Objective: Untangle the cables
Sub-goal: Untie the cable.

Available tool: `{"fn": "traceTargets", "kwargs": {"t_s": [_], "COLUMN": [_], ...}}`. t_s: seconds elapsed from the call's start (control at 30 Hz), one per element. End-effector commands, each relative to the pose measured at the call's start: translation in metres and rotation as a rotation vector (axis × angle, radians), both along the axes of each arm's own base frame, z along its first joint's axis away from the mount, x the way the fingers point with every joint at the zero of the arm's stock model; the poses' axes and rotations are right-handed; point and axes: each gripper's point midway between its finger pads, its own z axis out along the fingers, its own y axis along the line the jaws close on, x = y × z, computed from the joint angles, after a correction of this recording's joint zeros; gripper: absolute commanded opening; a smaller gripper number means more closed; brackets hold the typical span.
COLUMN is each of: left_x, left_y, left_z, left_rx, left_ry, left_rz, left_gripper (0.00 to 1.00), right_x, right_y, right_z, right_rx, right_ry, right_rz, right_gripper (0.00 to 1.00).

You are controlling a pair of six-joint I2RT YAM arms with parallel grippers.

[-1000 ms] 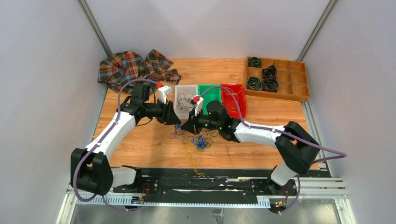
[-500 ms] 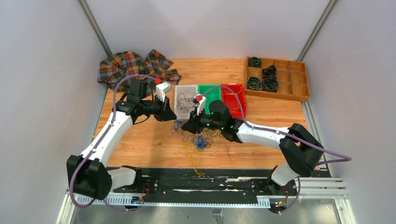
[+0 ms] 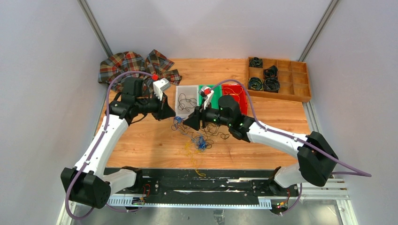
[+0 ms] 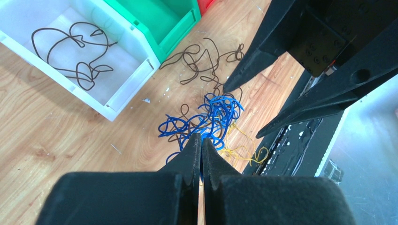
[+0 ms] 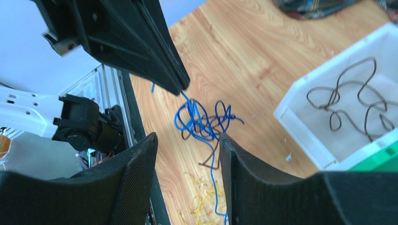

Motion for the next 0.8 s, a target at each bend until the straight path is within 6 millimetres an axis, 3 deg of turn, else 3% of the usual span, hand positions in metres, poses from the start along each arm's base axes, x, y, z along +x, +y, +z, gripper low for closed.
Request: {"fn": "traceTargets", "kwargs": {"t_s": [0.0, 0.1, 0.2, 0.4, 0.63, 0.77], "left_x": [-0.010, -0.012, -0.014, -0.019, -0.023, -0.025], "left_y": [-0.004, -0.005, -0.006, -0.007, -0.006, -0.006], "left_z": [0.019, 0.022, 0.031, 0.051, 0.077, 0.094], "left_rx": [-0.020, -0.018, -0.026, -0.045, -0.060, -0.068], "left_ry": [-0.040, -0.040, -0.053, -0.082, -0.129, -0.160], "left_rz": [-0.036, -0.040, -0.044, -0.046, -0.049, -0.046], "left_gripper": [0.01, 0.01, 0.01, 0.01, 0.01, 0.01], "right_x": [0.002, -0.003, -0.009, -0.007, 0.000, -0.003], "right_y": [0.007, 0.018, 0.031, 0.044, 0.035, 0.021], "right_z": [0.034, 0.044, 0.040, 0.024, -0.017, -0.053], "right_rx": [0.039, 0.056, 0.058, 0.054, 0.028, -0.010], "right_ry": [-0.111, -0.171, -0.181, -0.141, -0.072, -0.013], "right_rz": [0.060, 0.140, 0.239, 0.280, 0.186, 0.131], "right_gripper": [0.52, 0.53, 0.51, 0.35, 0.10, 0.08]}}
